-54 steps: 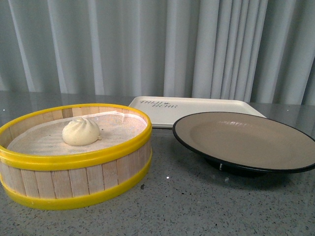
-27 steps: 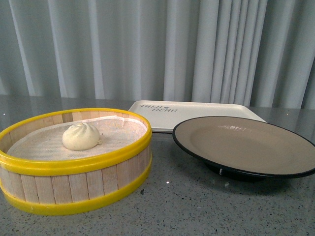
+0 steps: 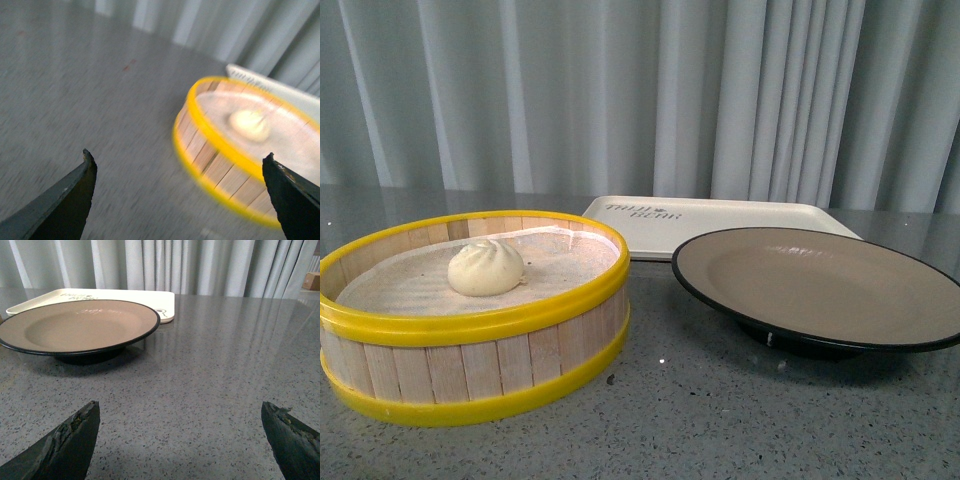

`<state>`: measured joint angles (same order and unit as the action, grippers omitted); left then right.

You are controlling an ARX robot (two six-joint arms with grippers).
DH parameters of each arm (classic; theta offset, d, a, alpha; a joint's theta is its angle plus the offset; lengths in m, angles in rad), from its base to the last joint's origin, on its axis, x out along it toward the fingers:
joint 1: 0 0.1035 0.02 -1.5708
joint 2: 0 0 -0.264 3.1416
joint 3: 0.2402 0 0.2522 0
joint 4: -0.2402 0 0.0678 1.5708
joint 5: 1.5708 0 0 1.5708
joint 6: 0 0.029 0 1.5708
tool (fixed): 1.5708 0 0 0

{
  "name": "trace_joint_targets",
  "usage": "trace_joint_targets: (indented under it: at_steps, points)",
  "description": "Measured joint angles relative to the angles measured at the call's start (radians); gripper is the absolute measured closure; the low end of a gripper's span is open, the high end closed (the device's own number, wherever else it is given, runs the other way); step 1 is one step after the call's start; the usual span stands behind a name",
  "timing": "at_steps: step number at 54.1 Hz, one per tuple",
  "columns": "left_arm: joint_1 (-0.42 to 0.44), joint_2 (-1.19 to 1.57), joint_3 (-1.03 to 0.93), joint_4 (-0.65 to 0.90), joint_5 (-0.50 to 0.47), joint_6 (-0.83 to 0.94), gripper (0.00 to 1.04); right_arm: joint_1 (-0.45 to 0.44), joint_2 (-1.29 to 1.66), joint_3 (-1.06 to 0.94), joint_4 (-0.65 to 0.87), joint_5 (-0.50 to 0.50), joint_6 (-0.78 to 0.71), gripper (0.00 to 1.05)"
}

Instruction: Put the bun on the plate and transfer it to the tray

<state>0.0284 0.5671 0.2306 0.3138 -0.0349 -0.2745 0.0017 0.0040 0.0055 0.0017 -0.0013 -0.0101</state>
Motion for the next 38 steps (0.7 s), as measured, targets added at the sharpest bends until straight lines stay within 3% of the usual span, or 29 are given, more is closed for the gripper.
trace_joint_targets:
  at_steps: [4,8,18,24,29,38]
  points:
    - [0.014,0.178,0.103,0.174,0.135,0.057,0.07,0.000,0.000,0.000,0.000,0.000,0.000,0.08]
    - [0.010,0.303,0.185,0.250,0.215,0.101,0.07,0.000,0.000,0.000,0.000,0.000,0.000,0.08]
    - [-0.024,0.547,0.381,0.259,0.369,0.232,0.07,0.000,0.000,0.000,0.000,0.000,0.000,0.08]
    - [-0.048,0.663,0.517,0.154,0.418,0.324,0.07,0.000,0.000,0.000,0.000,0.000,0.000,0.08]
    - [-0.070,0.784,0.698,-0.058,0.435,0.375,0.07,0.000,0.000,0.000,0.000,0.000,0.000,0.08]
    - [-0.091,0.871,0.869,-0.298,0.505,0.402,0.07,0.000,0.000,0.000,0.000,0.000,0.000,0.08]
